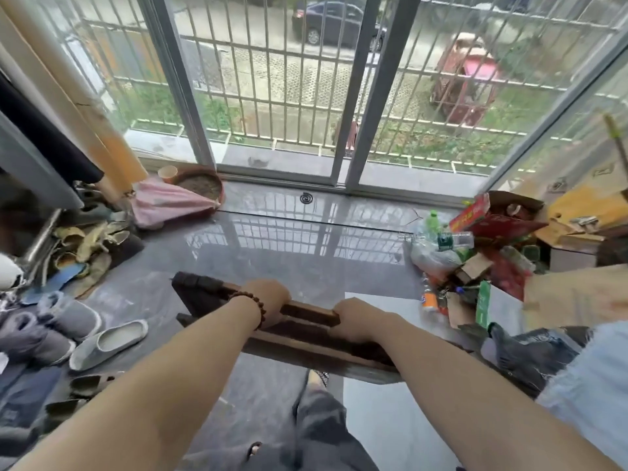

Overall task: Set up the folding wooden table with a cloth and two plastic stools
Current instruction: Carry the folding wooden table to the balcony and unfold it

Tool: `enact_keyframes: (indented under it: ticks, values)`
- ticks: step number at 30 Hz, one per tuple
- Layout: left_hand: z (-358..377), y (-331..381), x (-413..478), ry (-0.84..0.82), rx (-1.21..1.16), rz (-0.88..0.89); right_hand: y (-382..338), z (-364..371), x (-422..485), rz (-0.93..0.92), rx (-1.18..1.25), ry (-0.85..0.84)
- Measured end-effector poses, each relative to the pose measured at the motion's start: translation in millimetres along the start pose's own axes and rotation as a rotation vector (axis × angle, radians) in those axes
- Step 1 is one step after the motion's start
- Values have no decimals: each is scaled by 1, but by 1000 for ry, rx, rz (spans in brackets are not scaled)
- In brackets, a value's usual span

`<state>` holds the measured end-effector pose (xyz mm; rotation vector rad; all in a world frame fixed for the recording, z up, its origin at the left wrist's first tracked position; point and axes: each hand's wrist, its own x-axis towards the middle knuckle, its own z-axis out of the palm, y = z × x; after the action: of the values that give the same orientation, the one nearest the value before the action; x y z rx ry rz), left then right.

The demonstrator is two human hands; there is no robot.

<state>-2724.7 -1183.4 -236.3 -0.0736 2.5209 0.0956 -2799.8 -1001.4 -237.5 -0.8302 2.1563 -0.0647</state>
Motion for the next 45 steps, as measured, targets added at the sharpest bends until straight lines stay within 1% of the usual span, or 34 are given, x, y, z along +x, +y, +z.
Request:
enact_keyframes:
  ticks: [5, 9, 14, 16, 20, 26, 28, 32, 35, 37, 39, 41, 43, 45]
  values:
    - [-27, -17, 53, -13, 22, -6, 14, -37, 51, -12, -2, -25]
    - [-29, -29, 97, -53, 21, -13, 30, -53, 94, -17, -5, -62]
    - [-8, -50, 151, -164, -31, -9, 46, -49, 155, -15, -32, -134]
    - [4, -59, 175, -183, -54, -20, 52, -47, 183, -18, -51, -156]
    - [23, -78, 225, -191, -79, -38, 67, -43, 241, -14, -61, -170]
    - [56, -102, 292, -156, -102, -71, 87, -36, 316, -11, -110, -145]
    - [68, -107, 308, -173, -126, -62, 92, -29, 335, -14, -133, -146]
    - [91, -125, 330, -204, -144, -23, 93, -14, 364, -57, -167, -118]
    - [91, -136, 340, -221, -151, 17, 93, -15, 375, -77, -184, -55]
    - [88, -141, 347, -247, -158, 27, 93, -17, 379, -58, -190, -33]
    - [87, -143, 353, -262, -156, 18, 91, -20, 384, -50, -195, -53]
    - [88, -142, 357, -261, -105, 22, 90, -20, 387, -66, -222, -77]
    - [90, -141, 357, -249, -38, 76, 91, -16, 388, -86, -264, -84]
    - [90, -143, 356, -221, -49, 118, 93, -15, 388, -88, -266, -94]
